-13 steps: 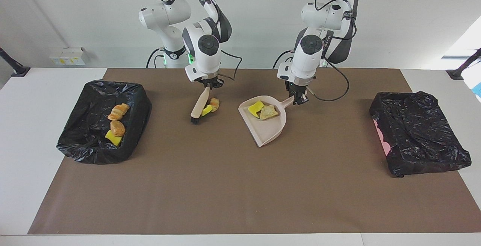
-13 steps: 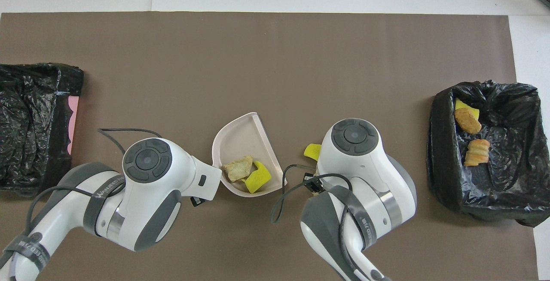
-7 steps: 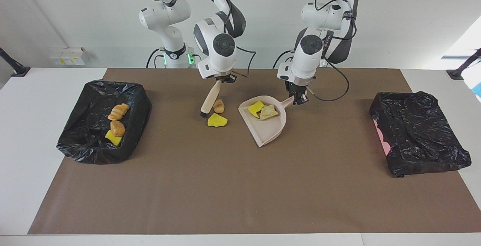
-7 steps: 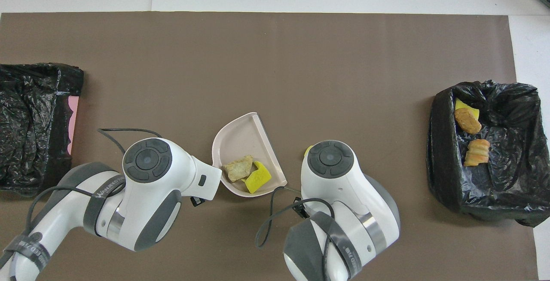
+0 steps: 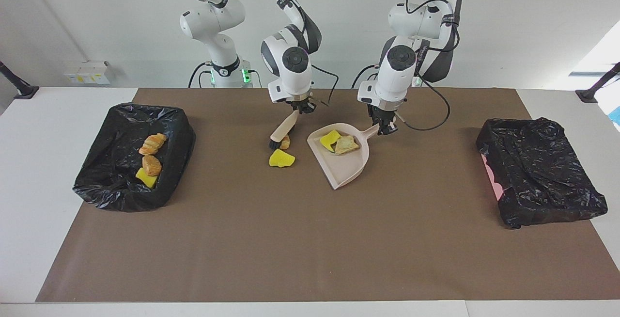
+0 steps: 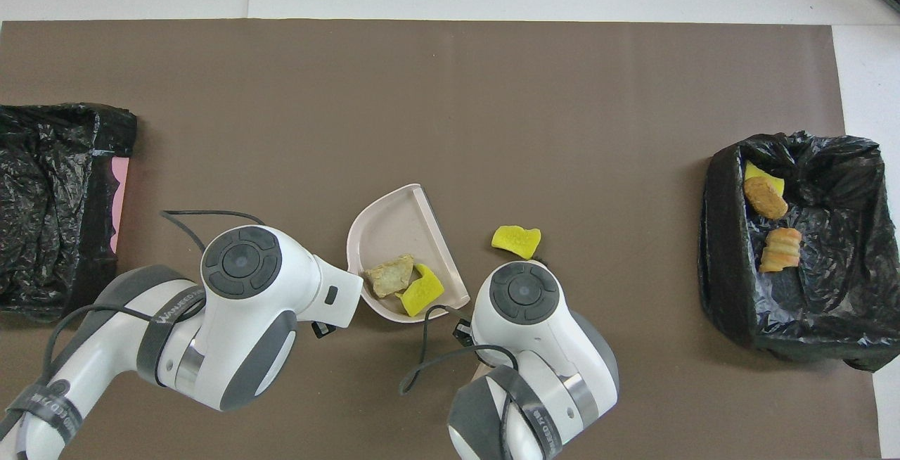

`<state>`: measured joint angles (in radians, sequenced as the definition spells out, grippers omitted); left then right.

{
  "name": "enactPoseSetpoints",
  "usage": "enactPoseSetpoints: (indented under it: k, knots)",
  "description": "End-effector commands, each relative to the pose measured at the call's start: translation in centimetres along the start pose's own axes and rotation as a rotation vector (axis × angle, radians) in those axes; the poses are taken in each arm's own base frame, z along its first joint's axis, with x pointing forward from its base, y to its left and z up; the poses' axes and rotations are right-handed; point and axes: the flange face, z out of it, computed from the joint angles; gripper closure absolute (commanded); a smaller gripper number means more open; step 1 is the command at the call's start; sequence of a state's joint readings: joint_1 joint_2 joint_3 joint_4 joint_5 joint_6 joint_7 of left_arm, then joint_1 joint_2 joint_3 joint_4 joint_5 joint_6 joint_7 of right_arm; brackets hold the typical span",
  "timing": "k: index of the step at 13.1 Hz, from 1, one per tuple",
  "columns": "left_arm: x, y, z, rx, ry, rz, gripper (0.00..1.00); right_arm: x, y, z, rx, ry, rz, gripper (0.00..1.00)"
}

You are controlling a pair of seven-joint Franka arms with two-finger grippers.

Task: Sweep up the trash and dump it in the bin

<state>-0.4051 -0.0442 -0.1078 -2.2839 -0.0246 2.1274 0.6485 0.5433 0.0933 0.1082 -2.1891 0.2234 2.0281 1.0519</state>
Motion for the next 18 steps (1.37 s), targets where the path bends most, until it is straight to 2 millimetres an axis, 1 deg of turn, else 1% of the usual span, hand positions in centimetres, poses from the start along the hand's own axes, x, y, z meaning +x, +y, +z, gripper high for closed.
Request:
enactPoseSetpoints:
  k: [1, 3, 4, 5, 7, 8, 10, 13, 14, 16, 18]
  knots:
    - [-0.2, -0.1, 0.2, 0.010, 0.014, -0.031, 1.00, 4.8, -2.6, -3.1, 0.070, -0.007, -0.042, 1.00]
    - [-0.2, -0.1, 0.2, 0.011, 0.015, -0.031, 1.00, 7.2, -3.4, -5.9, 0.069, -0.030, -0.070, 1.00]
    - [-0.2, -0.1, 0.2, 0.011, 0.015, -0.031, 1.00, 7.4, -3.7, -7.1, 0.042, -0.042, -0.085, 1.00]
    - [-0.2, -0.1, 0.2, 0.011, 0.015, -0.031, 1.00, 7.6, -3.3, -8.2, 0.011, -0.041, -0.106, 1.00]
    - [-0.1, 0.0, 0.2, 0.012, 0.016, -0.029, 1.00, 9.5, -0.6, -9.7, -0.029, -0.064, -0.179, 1.00]
    - [0.0, 0.1, 0.2, 0.012, 0.016, -0.028, 1.00, 10.3, 0.6, -10.0, -0.060, -0.064, -0.233, 1.00]
    - [0.0, 0.0, 0.1, 0.012, 0.016, -0.028, 1.00, 12.0, 2.2, -10.1, -0.150, 0.004, -0.341, 1.00]
    - [-0.1, -0.1, 0.2, 0.012, 0.016, -0.031, 1.00, 17.5, 6.0, -10.1, -0.194, 0.015, -0.596, 1.00]
    - [-0.1, -0.1, 0.2, 0.013, 0.018, -0.031, 1.00, 18.6, 6.3, -9.6, -0.212, 0.019, -0.672, 1.00]
    - [-0.1, -0.1, 0.2, 0.013, 0.018, -0.029, 1.00, 18.9, 4.7, -6.4, -0.258, -0.005, -0.742, 1.00]
    - [-0.1, -0.1, 0.2, 0.014, 0.019, -0.031, 1.00, 17.3, 2.7, -4.6, -0.269, -0.028, -0.801, 1.00]
